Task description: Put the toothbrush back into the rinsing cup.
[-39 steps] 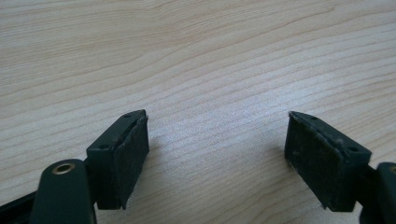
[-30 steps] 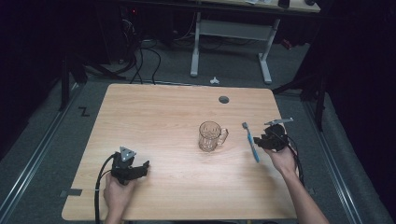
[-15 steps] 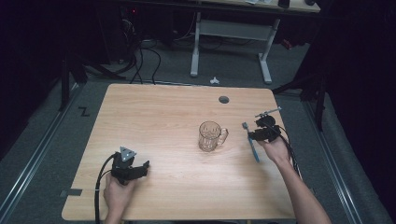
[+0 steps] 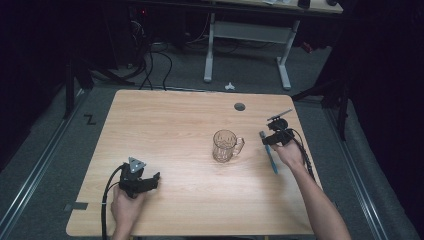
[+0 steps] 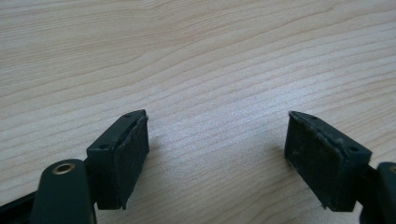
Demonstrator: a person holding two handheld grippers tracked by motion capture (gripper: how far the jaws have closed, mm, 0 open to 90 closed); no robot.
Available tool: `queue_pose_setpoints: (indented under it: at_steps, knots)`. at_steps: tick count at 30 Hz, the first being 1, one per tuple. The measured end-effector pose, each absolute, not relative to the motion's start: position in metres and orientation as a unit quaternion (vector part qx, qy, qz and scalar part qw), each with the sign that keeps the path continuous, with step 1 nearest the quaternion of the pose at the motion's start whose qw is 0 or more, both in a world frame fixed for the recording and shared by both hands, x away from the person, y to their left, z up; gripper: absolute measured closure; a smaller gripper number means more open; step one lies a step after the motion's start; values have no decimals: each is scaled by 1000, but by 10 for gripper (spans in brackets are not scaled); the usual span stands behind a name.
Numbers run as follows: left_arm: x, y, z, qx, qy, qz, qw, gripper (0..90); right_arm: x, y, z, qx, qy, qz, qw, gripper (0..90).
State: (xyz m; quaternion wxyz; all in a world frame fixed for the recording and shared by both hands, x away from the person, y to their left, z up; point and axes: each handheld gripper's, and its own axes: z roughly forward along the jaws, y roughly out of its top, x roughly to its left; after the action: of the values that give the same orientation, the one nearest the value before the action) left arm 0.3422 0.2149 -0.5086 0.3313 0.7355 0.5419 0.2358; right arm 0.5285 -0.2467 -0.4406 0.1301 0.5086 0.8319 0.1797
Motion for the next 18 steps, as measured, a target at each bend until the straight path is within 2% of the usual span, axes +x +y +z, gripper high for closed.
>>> queue_pose_setpoints:
  at_steps: [18]
  knots:
    - [342, 215, -509, 735, 542, 236, 331, 224, 544, -243, -451, 521, 835, 143, 105, 615]
